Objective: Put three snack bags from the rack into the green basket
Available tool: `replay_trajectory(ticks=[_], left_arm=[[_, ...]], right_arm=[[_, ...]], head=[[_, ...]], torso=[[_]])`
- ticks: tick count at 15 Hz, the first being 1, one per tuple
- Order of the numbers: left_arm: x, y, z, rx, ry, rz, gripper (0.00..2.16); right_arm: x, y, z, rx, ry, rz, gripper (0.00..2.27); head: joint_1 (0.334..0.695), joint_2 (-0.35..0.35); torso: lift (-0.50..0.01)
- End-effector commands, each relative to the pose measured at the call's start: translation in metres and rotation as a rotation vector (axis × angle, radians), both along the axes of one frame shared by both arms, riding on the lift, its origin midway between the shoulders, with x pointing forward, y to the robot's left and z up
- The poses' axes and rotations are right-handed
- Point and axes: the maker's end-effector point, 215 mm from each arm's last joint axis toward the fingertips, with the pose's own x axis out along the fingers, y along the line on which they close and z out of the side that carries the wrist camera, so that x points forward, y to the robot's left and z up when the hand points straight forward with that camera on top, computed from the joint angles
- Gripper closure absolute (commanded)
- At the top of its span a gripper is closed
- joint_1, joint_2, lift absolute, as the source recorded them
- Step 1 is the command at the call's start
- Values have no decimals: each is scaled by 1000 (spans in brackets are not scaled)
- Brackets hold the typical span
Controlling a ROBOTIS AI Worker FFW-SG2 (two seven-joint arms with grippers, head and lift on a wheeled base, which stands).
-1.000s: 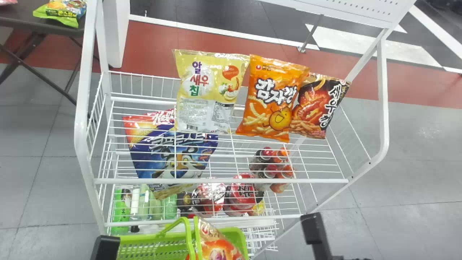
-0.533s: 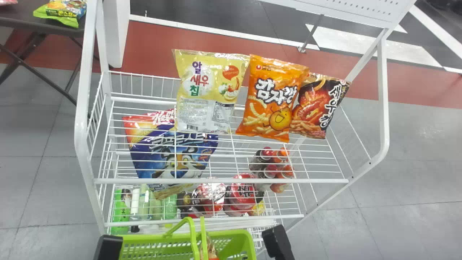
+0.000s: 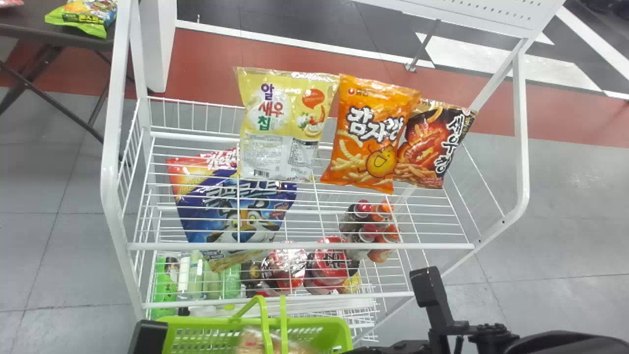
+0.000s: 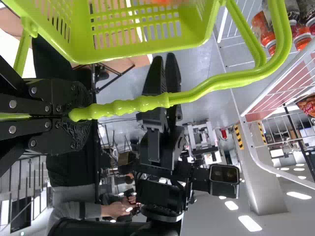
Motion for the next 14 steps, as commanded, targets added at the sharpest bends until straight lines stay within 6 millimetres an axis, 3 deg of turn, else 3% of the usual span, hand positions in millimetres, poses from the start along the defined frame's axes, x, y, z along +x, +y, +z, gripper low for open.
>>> replay_trajectory(ticks=[1, 3, 5, 9, 10, 12, 14], left_arm=[[-1, -3, 1, -1, -1, -3, 1480], [-1, -3, 0, 1, -1, -4, 1480], [-1, -3, 1, 0, -1, -5, 1480], [-4, -3, 0, -2, 4, -6, 1477], [-5, -4, 0, -5, 7, -7, 1477], [-6, -4, 0, -6, 9, -9, 1477], [-8, -5, -1, -5, 15, -13, 1477]], right_arm=[[3, 4, 3, 23, -9, 1, 43], [29, -1, 25, 62, -125, -39, 80], [73, -26, 57, 25, -314, -101, 87], [166, -80, 161, -91, -859, -243, 90], [184, -95, 174, -136, -935, -290, 90], [218, -116, 165, -225, -947, -376, 97], [258, -116, 170, -269, -1041, -416, 113]], head=[[695, -350], [695, -350], [695, -350], [695, -350], [695, -350], [695, -350], [695, -350]], torso=[[0], [0], [0], [0], [0], [0], [0]])
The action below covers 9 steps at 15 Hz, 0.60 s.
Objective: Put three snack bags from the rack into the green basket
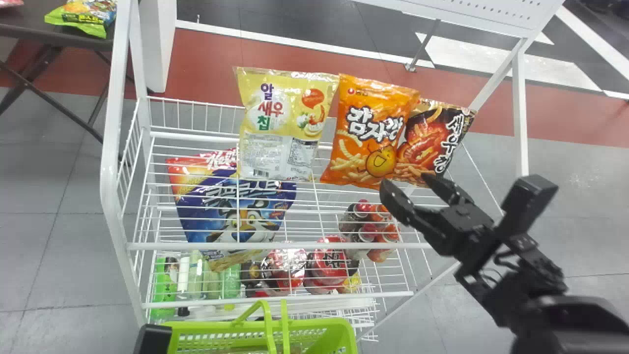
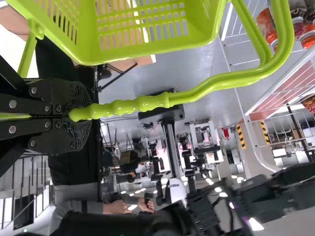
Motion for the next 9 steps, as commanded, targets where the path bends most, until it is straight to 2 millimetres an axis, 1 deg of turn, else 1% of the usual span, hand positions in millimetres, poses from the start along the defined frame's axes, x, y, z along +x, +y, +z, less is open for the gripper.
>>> replay_trajectory(ticks=[1, 2, 3, 4, 6, 7, 8, 9], left_arm=[[-2, -3, 0, -4, 5, -7, 1477], [-3, -6, 1, -6, 5, -15, 1477], [-5, -8, 1, -5, 8, -25, 1477], [-7, -11, 1, -7, 13, -36, 1477], [-6, -12, 2, -15, 19, -43, 1477], [-8, -12, 2, -18, 26, -44, 1477], [-10, -11, 3, -21, 31, -45, 1477], [-10, -10, 4, -24, 35, -43, 1477]], right_arm=[[37, 14, 6, -27, -105, -5, 113], [50, 21, 6, -39, -145, -17, 113], [60, 25, 1, -43, -152, -29, 113], [65, 25, -5, -44, -138, -43, 113], [75, 18, -16, -105, -134, -114, 113], [82, 14, -13, -114, -161, -147, 113], [87, 8, -15, -113, -173, -173, 113], [94, 5, -20, -113, -166, -185, 113]], head=[[695, -350], [695, -350], [695, -350], [695, -350], [695, -350], [695, -350], [695, -350], [695, -350]], torso=[[0], [0], [0], [0], [0], [0], [0], [0]])
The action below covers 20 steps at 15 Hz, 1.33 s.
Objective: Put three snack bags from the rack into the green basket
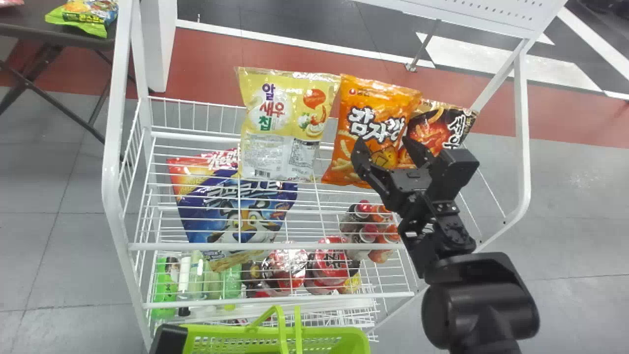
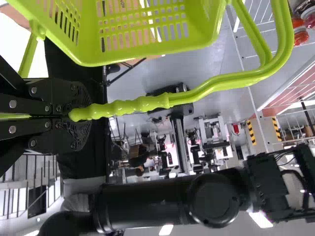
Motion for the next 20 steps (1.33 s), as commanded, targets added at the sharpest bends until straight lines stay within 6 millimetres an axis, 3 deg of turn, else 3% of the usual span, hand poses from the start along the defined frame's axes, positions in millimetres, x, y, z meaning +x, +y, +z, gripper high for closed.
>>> replay_trajectory(ticks=[1, 7, 8, 9, 10, 14, 20], left_arm=[[-1, 1, 2, -2, 6, 2, 1477], [-4, 0, 0, 12, 19, -19, 1477], [-3, 0, 0, 12, 19, -19, 1463], [-3, 1, 0, 12, 19, -18, 1463], [-2, 1, 0, 12, 18, -18, 1463], [-4, 1, 1, 15, 23, -24, 1460], [-5, 2, 2, 19, 26, -27, 1463]], right_arm=[[20, -4, -12, 0, 7, -14, 113], [59, -1, -38, -66, 81, 10, 198], [62, 4, -49, -68, 123, 38, 768], [60, 7, -58, -49, 159, 51, 2013], [58, 6, -60, -38, 172, 47, 2226], [43, 14, -47, -36, 126, 61, 2240], [6, 6, -21, -4, 55, 27, 2240]], head=[[695, -350], [695, -350], [695, -350], [695, -350], [695, -350], [695, -350], [695, -350]], torso=[[0], [0], [0], [0], [0], [0], [0]])
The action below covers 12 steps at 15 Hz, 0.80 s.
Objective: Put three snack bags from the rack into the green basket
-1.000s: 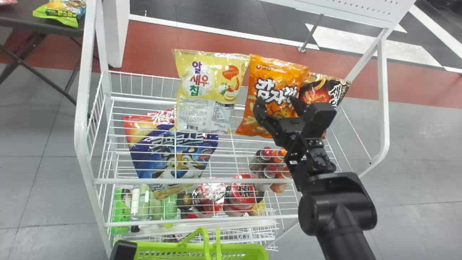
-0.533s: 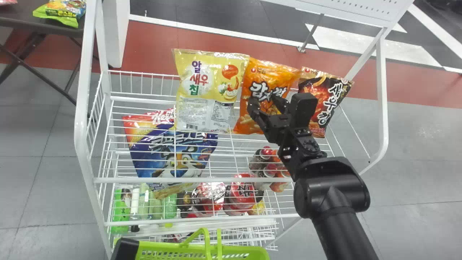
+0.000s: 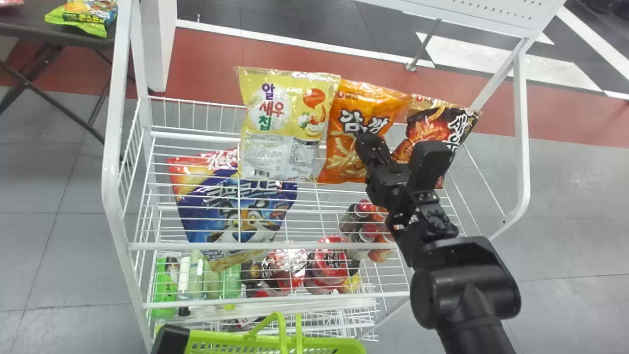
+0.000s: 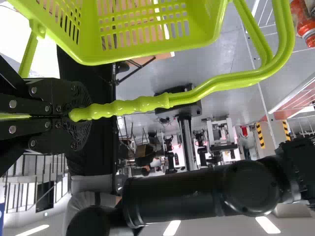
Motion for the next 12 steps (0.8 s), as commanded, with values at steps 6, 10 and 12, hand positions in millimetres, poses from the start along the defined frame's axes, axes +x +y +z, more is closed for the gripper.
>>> replay_trajectory(ticks=[6, 10, 12], left_arm=[[-1, -2, 3, -8, -2, 0, 1460], [0, 0, 3, -10, 0, 6, 1463], [1, 1, 4, -12, -2, 10, 1463]], right_arm=[[-32, -24, 33, 10, -68, -80, 2240], [-79, -20, 48, 24, 17, -54, 2240], [-110, -25, 46, 33, 113, -28, 2243]], head=[[695, -350], [695, -350], [695, -350]], torso=[[0], [0], [0]])
